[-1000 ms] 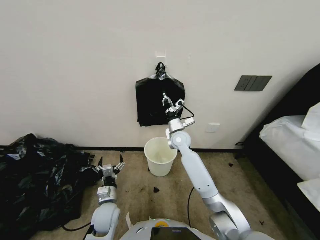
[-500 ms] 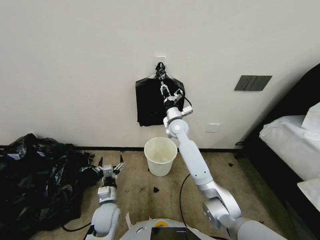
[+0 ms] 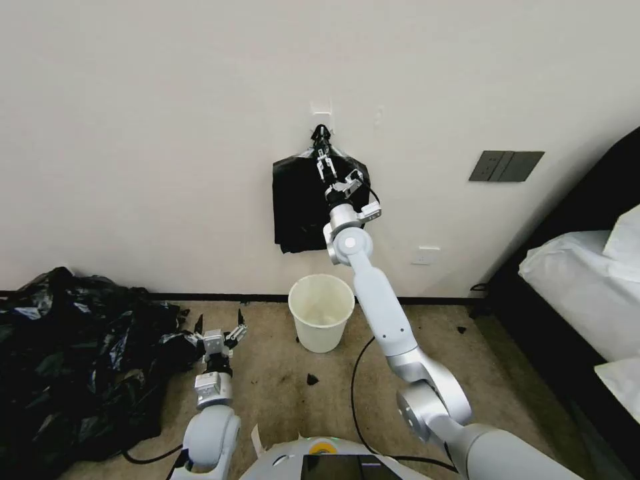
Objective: Place a trash bag onto the trash bin.
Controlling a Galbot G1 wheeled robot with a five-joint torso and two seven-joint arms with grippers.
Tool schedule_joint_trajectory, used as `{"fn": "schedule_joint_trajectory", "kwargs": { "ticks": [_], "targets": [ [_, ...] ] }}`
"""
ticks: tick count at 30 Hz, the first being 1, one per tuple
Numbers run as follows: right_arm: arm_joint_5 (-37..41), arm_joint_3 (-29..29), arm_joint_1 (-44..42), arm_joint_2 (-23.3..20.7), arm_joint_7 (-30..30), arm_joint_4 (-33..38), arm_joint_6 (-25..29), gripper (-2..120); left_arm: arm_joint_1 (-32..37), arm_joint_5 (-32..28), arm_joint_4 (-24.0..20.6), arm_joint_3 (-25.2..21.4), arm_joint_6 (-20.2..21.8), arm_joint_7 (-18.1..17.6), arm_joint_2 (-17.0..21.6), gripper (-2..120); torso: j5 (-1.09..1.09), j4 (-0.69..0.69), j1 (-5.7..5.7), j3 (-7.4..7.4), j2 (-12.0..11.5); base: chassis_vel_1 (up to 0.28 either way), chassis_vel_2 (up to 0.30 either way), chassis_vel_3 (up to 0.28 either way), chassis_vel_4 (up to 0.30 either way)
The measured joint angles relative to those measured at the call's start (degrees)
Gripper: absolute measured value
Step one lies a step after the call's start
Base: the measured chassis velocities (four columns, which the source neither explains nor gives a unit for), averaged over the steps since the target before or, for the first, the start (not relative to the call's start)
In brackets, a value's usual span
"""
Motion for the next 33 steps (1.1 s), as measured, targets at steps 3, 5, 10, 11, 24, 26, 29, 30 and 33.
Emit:
{"fn": "schedule_joint_trajectory", "kwargs": {
  "ticks": [3,5,10,11,24,26,29,30,33],
  "targets": [
    [-0.17,0.08,0.34,0.1,-0.47,-0.03,0.14,76,-0.07,-0.02,0.14,-0.04,0.0,-0.06,0.2,100,0.0,0.01,0.0,0.0,0.0,0.0,0.0,0.0,0.0],
    [-0.42,0.02,0.42,0.14,-0.8,-0.03,0.18,68,-0.12,-0.02,0.2,-0.03,0.0,-0.08,0.31,100,0.0,0.0,0.0,0.0,0.0,0.0,0.0,0.0,0.0],
    [-1.05,-0.19,0.5,0.35,-1.37,0.08,0.24,52,-0.24,-0.04,0.42,0.0,0.0,-0.1,0.52,100,0.0,0.01,0.0,0.0,0.0,0.0,0.0,0.0,0.0],
    [-1.05,-0.19,0.5,0.35,-1.37,0.08,0.24,52,-0.24,-0.04,0.42,0.0,0.0,-0.1,0.52,100,0.0,0.01,0.0,0.0,0.0,0.0,0.0,0.0,0.0],
    [-2.99,-0.7,0.43,-0.33,-3.14,-0.72,1.41,1,-0.13,0.06,0.36,0.64,-0.02,-0.18,0.75,100,0.01,0.0,0.0,0.0,0.0,0.0,0.0,0.0,0.0],
    [-3.1,-0.71,0.38,-0.39,-3.2,-0.72,1.45,0,-0.13,0.13,0.41,0.7,-0.02,-0.18,0.69,100,0.01,0.0,0.0,0.0,0.0,0.0,0.0,0.0,0.0],
    [-3.28,-0.73,0.07,-0.55,-3.33,-0.68,1.52,0,-0.06,0.29,0.46,0.82,-0.04,-0.19,0.51,100,0.01,0.01,0.0,0.0,0.0,0.0,0.0,0.0,0.0],
    [-3.46,-0.8,-0.37,-0.73,-3.44,-0.44,1.58,0,0.03,0.42,0.46,0.88,-0.07,-0.21,0.38,100,0.01,0.0,0.0,0.0,0.0,0.0,0.0,0.0,0.0],
    [-3.8,-1.01,-1.91,-1.3,-3.97,0.8,1.69,0,0.19,0.56,0.45,0.94,-0.12,-0.24,0.23,100,0.01,0.01,0.0,0.0,0.0,0.0,0.0,0.0,0.0]
  ]
}}
